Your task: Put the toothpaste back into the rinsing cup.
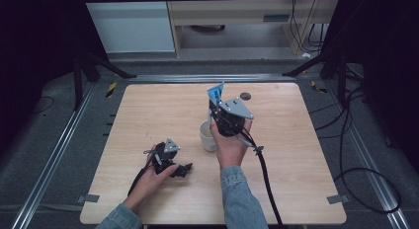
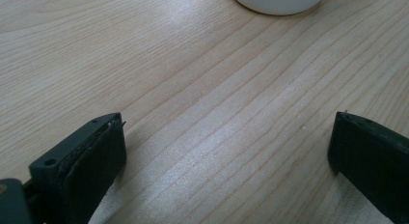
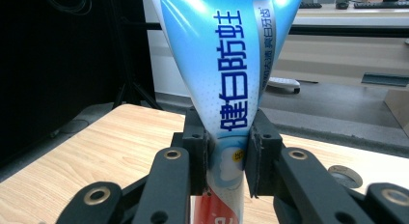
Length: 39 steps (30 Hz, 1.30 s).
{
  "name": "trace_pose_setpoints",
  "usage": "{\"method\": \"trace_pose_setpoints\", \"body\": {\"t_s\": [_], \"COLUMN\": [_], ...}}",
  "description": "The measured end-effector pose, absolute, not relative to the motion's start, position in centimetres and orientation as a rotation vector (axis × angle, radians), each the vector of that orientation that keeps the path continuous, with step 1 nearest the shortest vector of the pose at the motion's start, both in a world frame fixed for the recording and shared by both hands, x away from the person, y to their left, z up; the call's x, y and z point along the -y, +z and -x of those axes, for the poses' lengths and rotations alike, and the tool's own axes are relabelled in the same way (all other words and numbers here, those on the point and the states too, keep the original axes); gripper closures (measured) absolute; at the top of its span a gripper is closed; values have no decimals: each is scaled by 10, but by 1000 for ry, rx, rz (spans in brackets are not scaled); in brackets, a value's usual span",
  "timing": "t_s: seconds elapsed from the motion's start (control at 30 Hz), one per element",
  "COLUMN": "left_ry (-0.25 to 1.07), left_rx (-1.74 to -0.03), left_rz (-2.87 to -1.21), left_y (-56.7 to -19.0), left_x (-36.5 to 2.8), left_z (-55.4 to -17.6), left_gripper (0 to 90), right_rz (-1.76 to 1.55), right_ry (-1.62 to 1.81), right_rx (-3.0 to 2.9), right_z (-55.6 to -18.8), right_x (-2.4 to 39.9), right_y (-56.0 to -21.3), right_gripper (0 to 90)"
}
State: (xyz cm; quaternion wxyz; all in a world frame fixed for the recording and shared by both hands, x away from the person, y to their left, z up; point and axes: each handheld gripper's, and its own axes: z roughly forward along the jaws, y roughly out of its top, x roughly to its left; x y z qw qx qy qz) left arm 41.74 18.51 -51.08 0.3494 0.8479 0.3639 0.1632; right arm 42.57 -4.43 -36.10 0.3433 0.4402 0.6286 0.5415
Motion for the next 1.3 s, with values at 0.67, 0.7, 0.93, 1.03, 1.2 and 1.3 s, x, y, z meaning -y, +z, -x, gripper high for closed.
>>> {"method": "trace_pose_setpoints", "body": {"t_s": [0.67,0.7,0.93,1.03,1.2,1.3], "left_ry": [422,422,422,422,422,422], "left_rx": [-943,-944,-943,-944,-944,-943], "left_rz": [-2197,-2197,-2197,-2197,-2197,-2198], "left_y": [-511,-511,-511,-511,-511,-511], "left_x": [-185,-185,-185,-185,-185,-185], "left_z": [-417,-417,-417,-417,-417,-417], "left_gripper": [0,0,0,0,0,0], "right_rz": [-1157,-1156,-1170,-1174,-1176,-1181], "right_ry": [1383,1377,1372,1371,1369,1370], "right_rx": [-1657,-1664,-1671,-1674,-1680,-1679], "right_z": [-429,-430,-431,-431,-432,-432], "right_x": [41,41,40,40,39,39], "right_y": [-377,-379,-385,-387,-389,-390], "right_gripper": [735,735,734,735,734,734]}}
